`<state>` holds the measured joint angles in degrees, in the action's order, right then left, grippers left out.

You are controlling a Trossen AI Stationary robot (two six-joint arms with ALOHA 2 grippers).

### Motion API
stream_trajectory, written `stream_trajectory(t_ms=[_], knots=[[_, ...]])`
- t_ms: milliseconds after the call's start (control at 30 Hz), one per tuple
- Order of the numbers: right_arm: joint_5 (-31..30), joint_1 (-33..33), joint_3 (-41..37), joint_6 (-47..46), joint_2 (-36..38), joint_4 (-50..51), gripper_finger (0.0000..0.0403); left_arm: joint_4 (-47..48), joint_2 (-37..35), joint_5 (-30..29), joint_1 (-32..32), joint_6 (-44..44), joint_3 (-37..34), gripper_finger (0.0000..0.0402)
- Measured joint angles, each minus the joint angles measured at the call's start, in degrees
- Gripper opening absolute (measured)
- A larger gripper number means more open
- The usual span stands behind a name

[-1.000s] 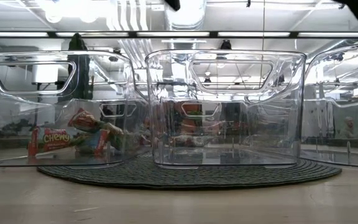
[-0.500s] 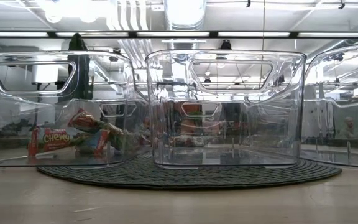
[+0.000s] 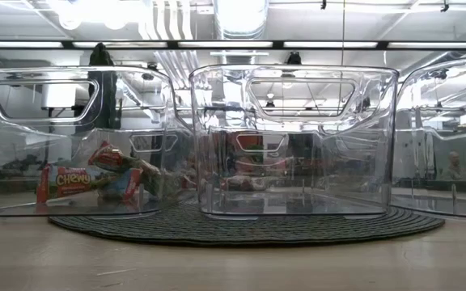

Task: Pick and place Granola Bars by type
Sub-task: Put the red granola bar into the left transparent bin

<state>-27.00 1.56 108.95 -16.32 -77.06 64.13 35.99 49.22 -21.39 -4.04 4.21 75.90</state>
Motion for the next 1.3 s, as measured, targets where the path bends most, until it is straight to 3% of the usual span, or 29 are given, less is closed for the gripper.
stream_trajectory(t_ms=[100, 200, 300, 433, 667, 933, 1300], knots=[[-0.02, 0.20, -6.17, -0.43, 4.96, -3.00, 0.0008, 0.01, 2.80, 3.50, -2.18, 1.99, 1.52, 0.0002], [-0.09, 0.20, -11.68, -1.92, 9.38, -5.43, 0.0008, -0.02, 6.08, 10.70, -4.67, 3.66, 3.64, 0.0017], [-0.11, 0.20, -16.61, -3.33, 12.79, -7.41, 0.0008, -0.04, 9.69, 15.63, -6.69, 4.37, 5.83, 0.0045], [-0.07, 0.20, -21.51, -4.29, 16.25, -9.91, 0.0008, 0.61, 15.86, 17.77, -8.54, 2.68, 8.94, 0.0089], [0.09, 0.20, -25.89, -5.17, 18.89, -10.96, 0.0008, 5.49, 26.08, 25.02, -14.79, 3.16, 19.29, 0.0163], [0.17, 0.20, -27.26, -5.83, 19.85, -10.95, 0.0008, 12.52, 39.14, 25.14, -19.84, -0.30, 31.30, 0.0216], [0.15, 0.20, -30.43, -6.90, 20.43, -10.83, 0.0008, 22.08, 56.84, 25.33, -22.36, -1.23, 44.07, 0.0234]])
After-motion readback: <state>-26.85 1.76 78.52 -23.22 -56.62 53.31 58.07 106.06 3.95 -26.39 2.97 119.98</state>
